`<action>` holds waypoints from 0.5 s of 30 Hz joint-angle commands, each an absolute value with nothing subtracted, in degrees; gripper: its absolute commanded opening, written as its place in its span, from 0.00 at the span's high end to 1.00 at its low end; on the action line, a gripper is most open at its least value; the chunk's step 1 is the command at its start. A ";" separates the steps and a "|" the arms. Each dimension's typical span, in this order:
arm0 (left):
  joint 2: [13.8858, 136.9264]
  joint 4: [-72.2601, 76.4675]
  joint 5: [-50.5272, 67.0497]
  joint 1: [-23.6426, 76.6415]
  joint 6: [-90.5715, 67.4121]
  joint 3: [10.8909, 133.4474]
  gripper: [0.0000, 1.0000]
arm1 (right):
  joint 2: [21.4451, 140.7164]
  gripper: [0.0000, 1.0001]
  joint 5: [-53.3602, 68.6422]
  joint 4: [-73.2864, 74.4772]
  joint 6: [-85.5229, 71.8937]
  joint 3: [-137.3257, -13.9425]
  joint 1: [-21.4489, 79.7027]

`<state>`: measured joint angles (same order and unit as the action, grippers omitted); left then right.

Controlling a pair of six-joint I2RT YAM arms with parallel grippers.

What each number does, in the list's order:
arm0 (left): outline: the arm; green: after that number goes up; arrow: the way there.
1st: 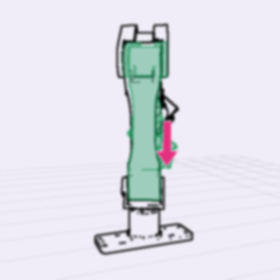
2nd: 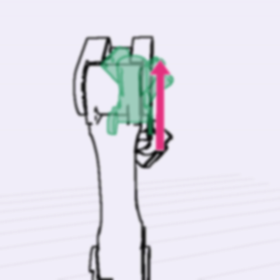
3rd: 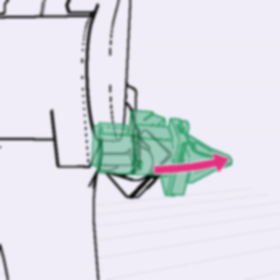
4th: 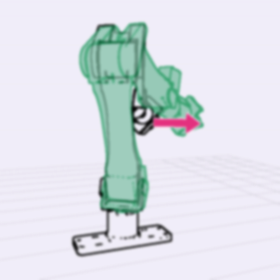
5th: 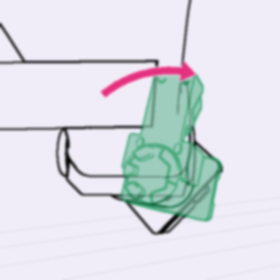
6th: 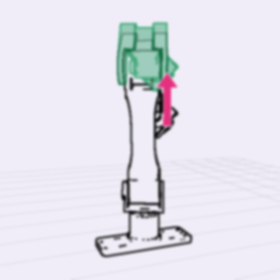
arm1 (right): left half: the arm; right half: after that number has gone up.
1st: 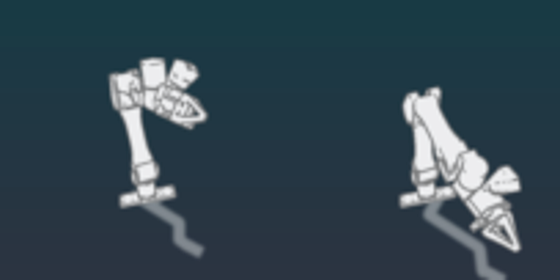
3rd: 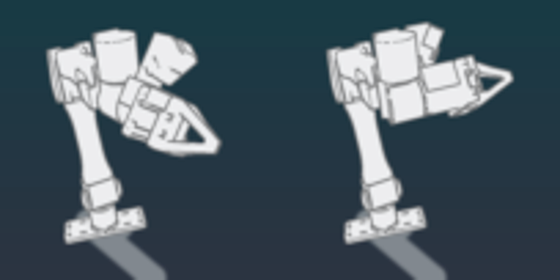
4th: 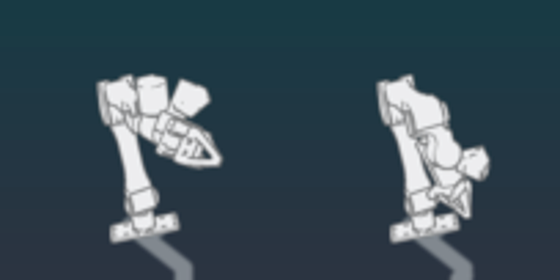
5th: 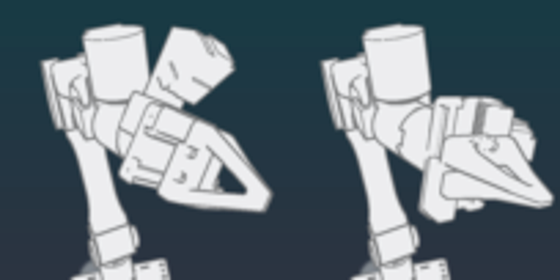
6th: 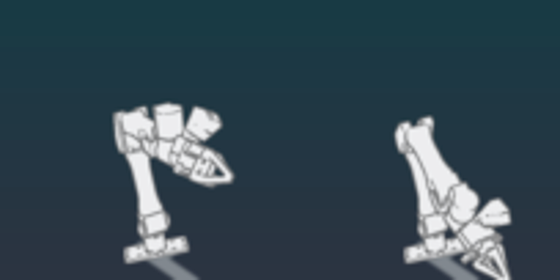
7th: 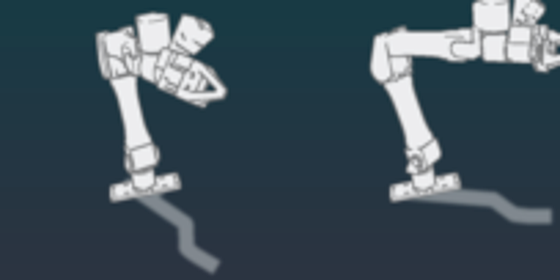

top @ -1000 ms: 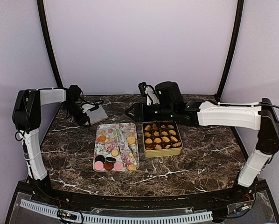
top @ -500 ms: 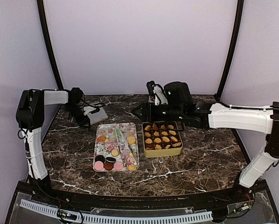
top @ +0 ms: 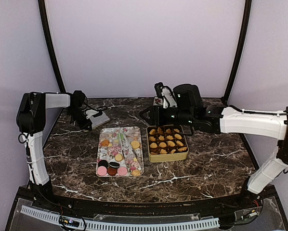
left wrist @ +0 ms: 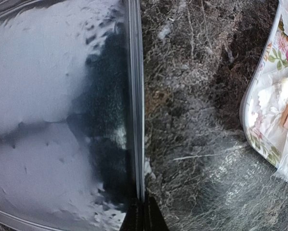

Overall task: Pack the cookies
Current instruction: Pick up the box lid from the corner of the board.

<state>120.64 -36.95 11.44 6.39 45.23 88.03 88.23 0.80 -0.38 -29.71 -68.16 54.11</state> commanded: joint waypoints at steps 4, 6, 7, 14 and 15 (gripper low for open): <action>113.99 -47.02 14.06 9.40 44.24 89.83 1.00 | 84.67 0.39 0.79 -1.85 -18.98 -67.48 54.49; 111.65 -50.58 17.26 10.72 43.72 91.51 1.00 | 83.70 0.37 1.35 -2.84 -13.72 -66.73 54.50; 110.24 -52.84 19.52 11.39 43.36 92.79 1.00 | 82.90 0.36 1.92 -3.64 -10.47 -66.45 54.49; 105.75 -70.73 37.59 16.60 43.31 102.54 1.00 | 77.90 0.20 9.79 -6.17 14.33 -58.97 54.67; 105.13 -72.65 38.81 17.59 43.94 103.05 1.00 | 77.92 0.18 10.36 -4.13 17.00 -59.90 54.67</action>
<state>110.65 -58.85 26.89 14.76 42.81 99.59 79.55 5.34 -3.92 0.12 -59.64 54.22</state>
